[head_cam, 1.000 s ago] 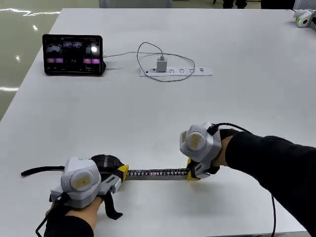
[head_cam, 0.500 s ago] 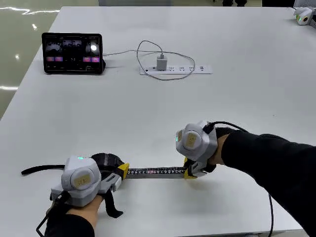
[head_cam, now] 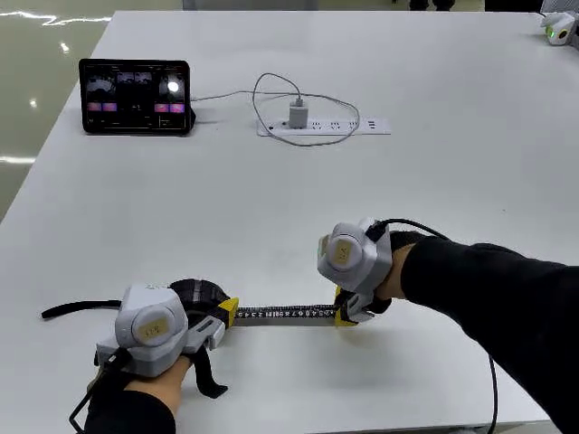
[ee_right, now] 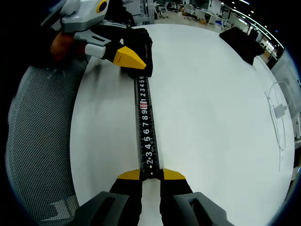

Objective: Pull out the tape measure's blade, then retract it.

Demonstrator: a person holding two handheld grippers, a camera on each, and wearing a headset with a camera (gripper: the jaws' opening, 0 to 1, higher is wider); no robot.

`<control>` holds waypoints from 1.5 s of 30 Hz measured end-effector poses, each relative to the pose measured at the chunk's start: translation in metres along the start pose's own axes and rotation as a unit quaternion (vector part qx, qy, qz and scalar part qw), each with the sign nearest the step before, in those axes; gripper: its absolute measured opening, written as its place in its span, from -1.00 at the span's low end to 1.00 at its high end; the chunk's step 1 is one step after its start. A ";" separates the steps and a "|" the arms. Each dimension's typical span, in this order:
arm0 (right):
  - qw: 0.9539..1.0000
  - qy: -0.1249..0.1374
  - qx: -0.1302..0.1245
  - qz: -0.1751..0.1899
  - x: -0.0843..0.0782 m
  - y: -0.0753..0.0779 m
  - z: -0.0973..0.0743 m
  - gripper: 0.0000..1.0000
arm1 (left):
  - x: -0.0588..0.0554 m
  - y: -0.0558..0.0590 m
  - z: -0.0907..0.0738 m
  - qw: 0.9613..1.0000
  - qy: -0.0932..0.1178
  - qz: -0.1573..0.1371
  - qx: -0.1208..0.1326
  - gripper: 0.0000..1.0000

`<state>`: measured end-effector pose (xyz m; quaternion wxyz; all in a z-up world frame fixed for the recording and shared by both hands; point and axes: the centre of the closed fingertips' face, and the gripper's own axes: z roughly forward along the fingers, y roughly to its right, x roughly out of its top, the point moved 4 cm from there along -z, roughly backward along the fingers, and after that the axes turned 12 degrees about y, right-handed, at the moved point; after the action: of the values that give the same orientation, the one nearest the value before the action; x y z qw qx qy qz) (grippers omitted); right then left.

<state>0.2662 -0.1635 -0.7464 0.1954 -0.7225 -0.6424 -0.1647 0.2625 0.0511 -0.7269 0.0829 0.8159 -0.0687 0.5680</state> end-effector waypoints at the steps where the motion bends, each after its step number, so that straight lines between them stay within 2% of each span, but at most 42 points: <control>1: 1.000 0.000 0.000 -0.002 0.001 0.000 0.000 -0.80 | 0.000 0.000 0.000 1.000 0.000 0.000 0.000 0.22; 45: 1.000 0.002 -0.004 -0.016 0.020 -0.002 0.011 -0.80 | 0.000 0.000 0.000 1.000 -0.001 0.000 0.000 0.21</control>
<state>0.2662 -0.1406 -0.7460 0.1916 -0.7121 -0.6531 -0.1720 0.2630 0.0512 -0.7267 0.0830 0.8164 -0.0693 0.5673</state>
